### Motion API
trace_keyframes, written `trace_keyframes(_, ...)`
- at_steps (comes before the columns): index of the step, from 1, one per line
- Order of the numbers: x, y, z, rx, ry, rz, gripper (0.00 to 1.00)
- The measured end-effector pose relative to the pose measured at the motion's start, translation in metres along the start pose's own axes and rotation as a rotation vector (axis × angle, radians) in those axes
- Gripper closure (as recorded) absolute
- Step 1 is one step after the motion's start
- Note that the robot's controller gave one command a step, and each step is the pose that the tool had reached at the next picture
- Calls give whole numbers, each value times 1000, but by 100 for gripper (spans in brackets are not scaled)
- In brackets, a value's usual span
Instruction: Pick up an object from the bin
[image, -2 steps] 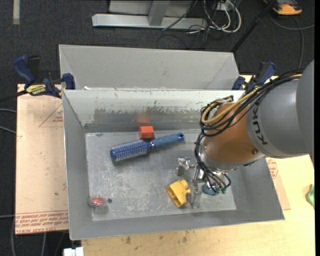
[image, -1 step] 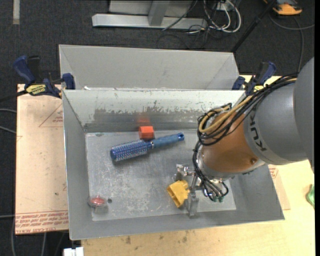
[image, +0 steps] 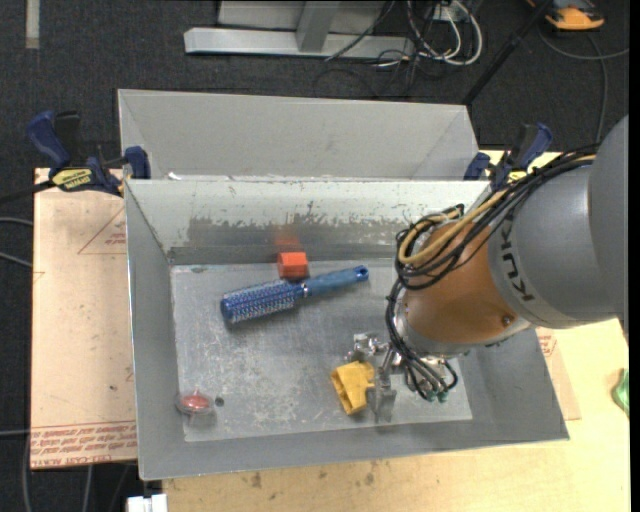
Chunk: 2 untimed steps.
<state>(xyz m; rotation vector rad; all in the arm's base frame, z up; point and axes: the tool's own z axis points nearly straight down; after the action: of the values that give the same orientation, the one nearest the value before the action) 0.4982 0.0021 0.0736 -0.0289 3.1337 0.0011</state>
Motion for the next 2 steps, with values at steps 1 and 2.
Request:
trace_keyframes(1, -24, 45, -160, -2, -4, 1, 100)
trace_keyframes(2, -22, 43, -155, 0, 5, 2, 0)
